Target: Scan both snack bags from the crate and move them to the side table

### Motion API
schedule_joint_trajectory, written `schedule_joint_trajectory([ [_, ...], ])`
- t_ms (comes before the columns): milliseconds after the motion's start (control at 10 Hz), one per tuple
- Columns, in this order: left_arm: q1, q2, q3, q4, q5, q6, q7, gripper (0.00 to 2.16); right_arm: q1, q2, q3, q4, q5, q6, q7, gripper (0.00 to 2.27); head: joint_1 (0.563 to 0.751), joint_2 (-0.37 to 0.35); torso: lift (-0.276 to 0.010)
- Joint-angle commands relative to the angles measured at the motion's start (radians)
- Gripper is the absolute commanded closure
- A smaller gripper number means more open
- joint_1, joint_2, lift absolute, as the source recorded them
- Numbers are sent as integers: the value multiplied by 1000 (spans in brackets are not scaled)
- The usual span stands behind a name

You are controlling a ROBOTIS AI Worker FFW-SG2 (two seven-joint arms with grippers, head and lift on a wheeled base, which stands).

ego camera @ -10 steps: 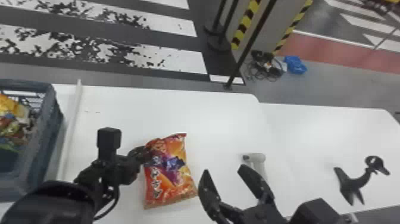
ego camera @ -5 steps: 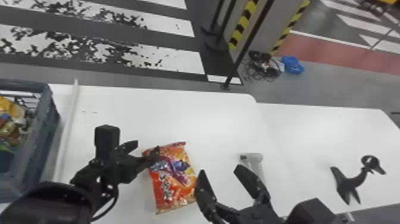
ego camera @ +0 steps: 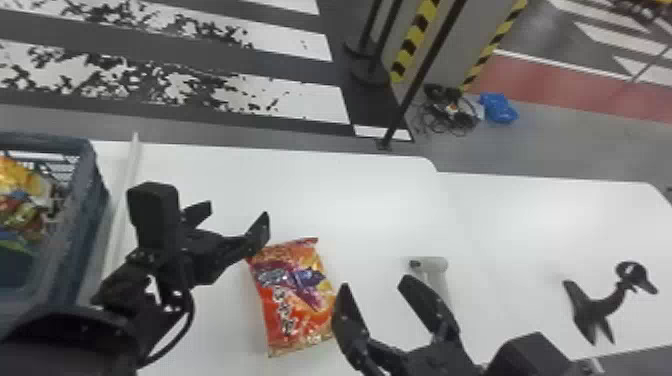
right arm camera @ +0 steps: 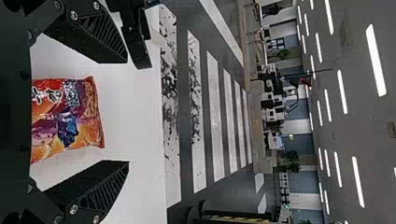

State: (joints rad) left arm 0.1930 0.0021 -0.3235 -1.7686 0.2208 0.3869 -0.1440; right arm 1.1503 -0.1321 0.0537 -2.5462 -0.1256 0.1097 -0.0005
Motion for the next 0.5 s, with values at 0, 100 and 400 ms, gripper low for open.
schedule_joint_trajectory([
  [0,65,55,35,-144,-11,5,24,70,-4,-1,0,6,0,0,-1,164,695,-304,-29],
  [100,129,119,98,-239,-11,5,34,76,-14,-6,0,20,0,-3,-1,164,695,-287,-29],
  [400,355,228,299,-454,-29,-75,43,76,-55,-21,0,70,1,0,-1,164,695,-91,-29],
])
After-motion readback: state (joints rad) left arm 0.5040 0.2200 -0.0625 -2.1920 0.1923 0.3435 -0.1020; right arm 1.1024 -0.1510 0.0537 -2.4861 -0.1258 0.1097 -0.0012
